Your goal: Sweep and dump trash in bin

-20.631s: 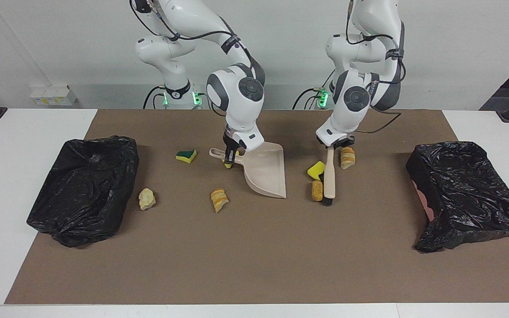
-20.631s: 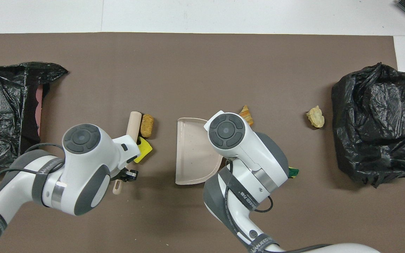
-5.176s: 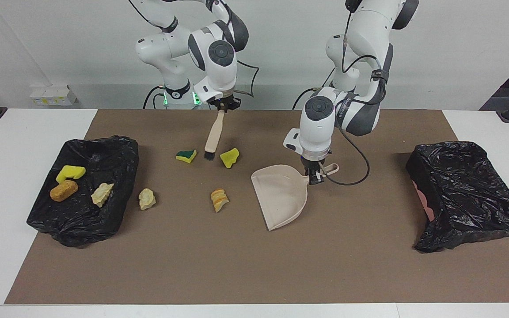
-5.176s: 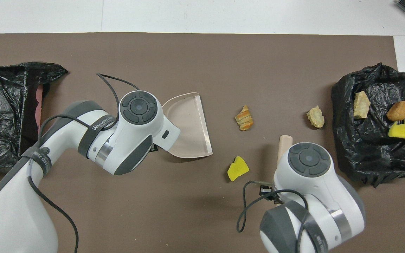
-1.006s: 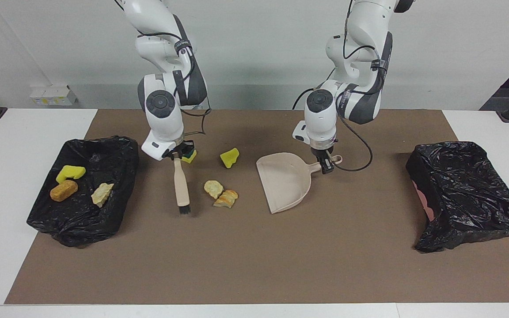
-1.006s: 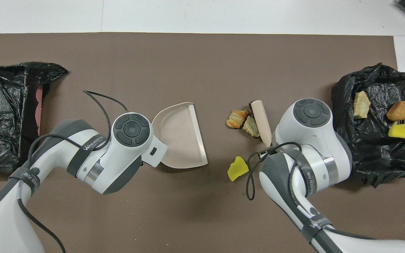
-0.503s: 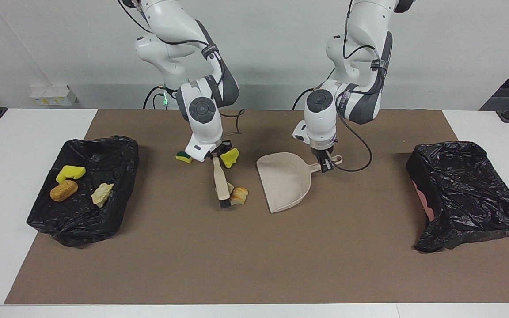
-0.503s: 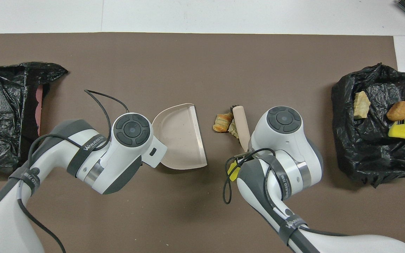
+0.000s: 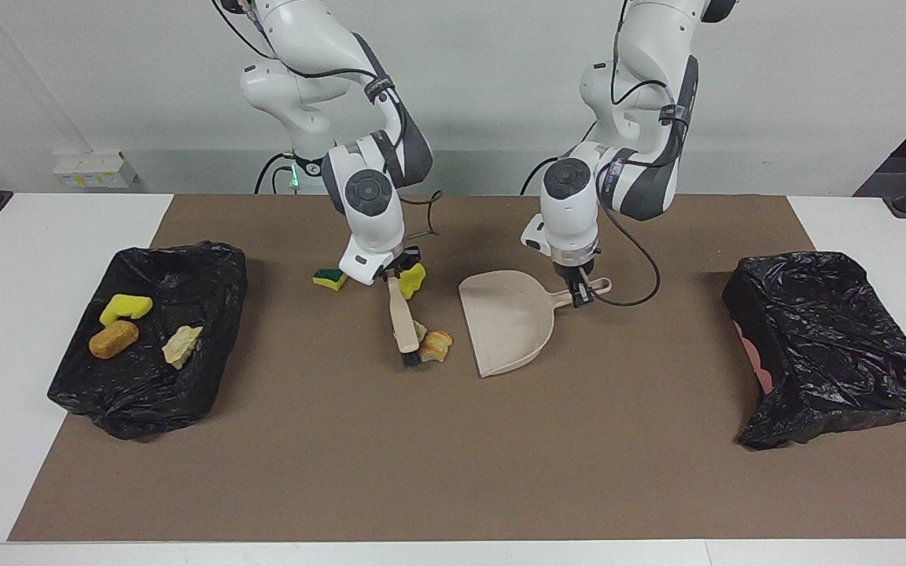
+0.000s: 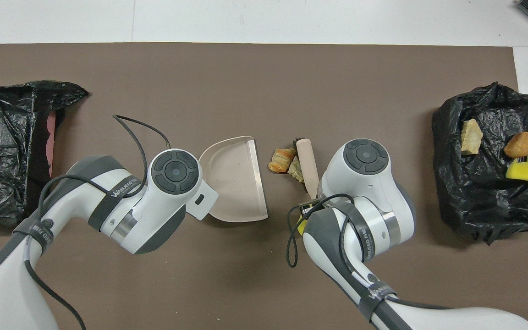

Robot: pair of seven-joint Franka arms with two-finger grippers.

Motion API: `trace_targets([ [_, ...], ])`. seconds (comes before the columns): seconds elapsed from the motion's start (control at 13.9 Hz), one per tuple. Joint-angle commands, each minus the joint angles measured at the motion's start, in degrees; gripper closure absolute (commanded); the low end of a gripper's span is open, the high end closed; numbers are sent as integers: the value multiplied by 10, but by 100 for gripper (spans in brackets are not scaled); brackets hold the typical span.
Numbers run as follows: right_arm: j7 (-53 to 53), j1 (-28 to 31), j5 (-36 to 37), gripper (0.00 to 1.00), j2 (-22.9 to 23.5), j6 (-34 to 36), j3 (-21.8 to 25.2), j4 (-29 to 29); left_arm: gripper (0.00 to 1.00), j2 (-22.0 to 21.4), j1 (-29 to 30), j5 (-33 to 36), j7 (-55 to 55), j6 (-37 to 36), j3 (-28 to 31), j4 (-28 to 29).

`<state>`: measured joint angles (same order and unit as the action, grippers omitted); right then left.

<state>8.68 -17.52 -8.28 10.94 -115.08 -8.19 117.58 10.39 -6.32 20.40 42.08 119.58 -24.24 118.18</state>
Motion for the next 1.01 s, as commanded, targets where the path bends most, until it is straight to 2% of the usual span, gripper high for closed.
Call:
trace_targets([
  [0.0, 2, -26, -65, 100, 7, -22, -6, -9, 100, -21, -2, 24, 5, 0, 0, 15],
  [0.22, 24, -80, -159, 100, 4, -56, -9, -15, 100, -27, -9, 42, 4, -15, 0, 15],
  [0.43, 62, -97, -164, 100, -22, -38, -9, -33, 100, -27, -9, 44, 3, -15, -1, 16],
  [0.5, 62, -90, -163, 100, -35, -4, -6, -33, 100, -27, -9, 44, 4, -15, -1, 16],
  [0.72, 77, -40, -148, 100, -63, 98, -1, -36, 100, -29, -13, 53, 3, -16, -1, 17],
  [0.93, 181, -9, -49, 100, -74, 158, -2, -25, 100, -30, -13, 53, -3, -21, -1, 18],
])
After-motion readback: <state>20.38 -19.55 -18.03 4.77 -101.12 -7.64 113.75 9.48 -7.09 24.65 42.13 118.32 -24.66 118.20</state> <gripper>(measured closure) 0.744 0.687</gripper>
